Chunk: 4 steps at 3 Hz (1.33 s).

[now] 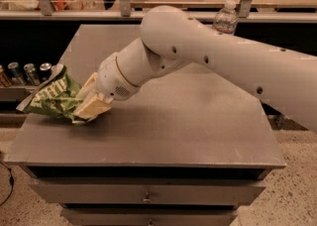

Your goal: Pick green jalapeno chip bag

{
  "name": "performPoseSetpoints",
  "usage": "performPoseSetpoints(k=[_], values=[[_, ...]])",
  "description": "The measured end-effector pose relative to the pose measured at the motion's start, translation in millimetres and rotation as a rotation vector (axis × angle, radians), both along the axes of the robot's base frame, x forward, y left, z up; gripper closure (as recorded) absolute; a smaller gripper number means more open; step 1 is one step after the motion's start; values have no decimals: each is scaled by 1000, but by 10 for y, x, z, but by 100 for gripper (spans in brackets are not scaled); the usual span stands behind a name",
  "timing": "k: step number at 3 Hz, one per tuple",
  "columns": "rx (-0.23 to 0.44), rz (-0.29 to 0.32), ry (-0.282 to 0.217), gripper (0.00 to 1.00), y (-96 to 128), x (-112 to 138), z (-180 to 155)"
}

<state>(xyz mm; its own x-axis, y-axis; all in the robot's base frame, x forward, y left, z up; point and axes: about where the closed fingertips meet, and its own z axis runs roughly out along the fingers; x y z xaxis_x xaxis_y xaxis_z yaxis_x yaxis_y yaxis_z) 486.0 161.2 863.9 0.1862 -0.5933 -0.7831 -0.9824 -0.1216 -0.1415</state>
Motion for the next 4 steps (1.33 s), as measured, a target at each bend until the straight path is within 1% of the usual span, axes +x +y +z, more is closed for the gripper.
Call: performPoseSetpoints(k=[2, 4], values=[[55, -35, -74, 100, -310, 281, 374], [112, -32, -131, 100, -564, 404, 714]])
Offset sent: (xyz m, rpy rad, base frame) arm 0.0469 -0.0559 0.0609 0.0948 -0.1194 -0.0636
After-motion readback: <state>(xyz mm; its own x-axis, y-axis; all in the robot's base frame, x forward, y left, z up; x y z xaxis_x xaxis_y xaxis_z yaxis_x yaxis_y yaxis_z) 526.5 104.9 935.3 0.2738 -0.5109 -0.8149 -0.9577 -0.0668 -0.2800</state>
